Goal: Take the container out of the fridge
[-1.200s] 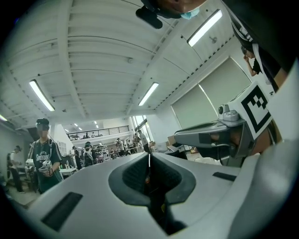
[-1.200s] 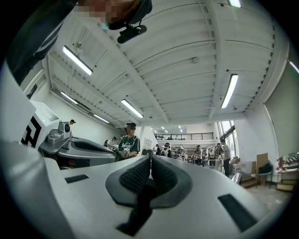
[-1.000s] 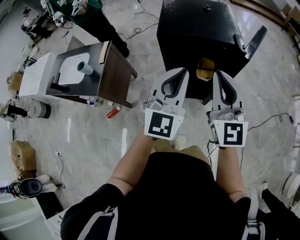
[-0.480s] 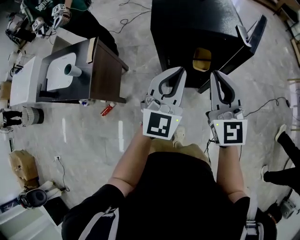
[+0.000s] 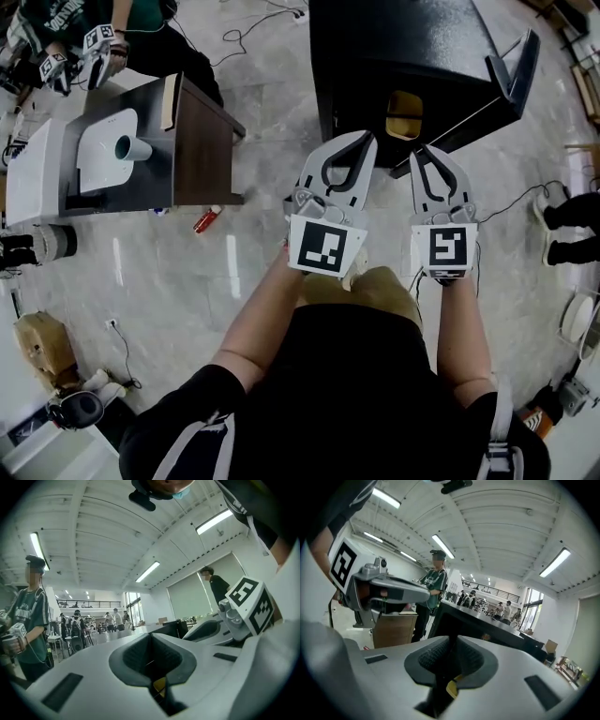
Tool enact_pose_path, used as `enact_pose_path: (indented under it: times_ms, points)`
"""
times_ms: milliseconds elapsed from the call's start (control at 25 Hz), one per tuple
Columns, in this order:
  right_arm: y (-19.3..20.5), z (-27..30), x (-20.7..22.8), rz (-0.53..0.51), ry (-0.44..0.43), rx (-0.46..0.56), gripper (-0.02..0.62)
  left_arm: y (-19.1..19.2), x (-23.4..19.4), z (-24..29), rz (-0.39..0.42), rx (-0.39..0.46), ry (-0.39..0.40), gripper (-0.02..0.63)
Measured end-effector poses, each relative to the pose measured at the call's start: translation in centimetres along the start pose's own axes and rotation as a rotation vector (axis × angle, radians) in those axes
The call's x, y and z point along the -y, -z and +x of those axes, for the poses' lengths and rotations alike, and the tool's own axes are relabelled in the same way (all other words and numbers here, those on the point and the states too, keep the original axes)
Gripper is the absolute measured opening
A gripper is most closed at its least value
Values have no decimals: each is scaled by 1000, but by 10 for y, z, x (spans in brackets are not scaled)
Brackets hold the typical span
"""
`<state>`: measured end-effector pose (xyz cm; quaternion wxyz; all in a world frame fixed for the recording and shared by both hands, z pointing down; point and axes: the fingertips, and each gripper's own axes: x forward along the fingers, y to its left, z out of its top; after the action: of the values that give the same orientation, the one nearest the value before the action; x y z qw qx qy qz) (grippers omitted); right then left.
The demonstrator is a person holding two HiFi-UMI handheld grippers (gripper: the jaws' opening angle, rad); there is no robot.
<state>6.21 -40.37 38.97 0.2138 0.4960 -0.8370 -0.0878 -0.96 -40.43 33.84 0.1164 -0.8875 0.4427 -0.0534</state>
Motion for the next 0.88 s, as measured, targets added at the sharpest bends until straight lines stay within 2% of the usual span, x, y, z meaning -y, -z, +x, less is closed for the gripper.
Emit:
enact_pose_path:
  times_ms: [120, 200, 520, 720, 880]
  points:
    - [28, 20, -3, -62, -23, -119, 122, 8, -3, 8, -10, -3, 16, 25]
    - [49, 34, -5, -110, -47, -188, 140, 14, -4, 15, -20, -9, 18, 25]
    - [142, 109, -6, -340, -198, -379, 166, 44, -21, 50, -46, -68, -28, 25]
    - [209, 156, -9, -411, -308, -471, 167, 66, -26, 64, -39, -107, -57, 25]
    - [266, 184, 0, -467, -384, -583, 167, 74, -29, 77, -72, -138, -75, 25]
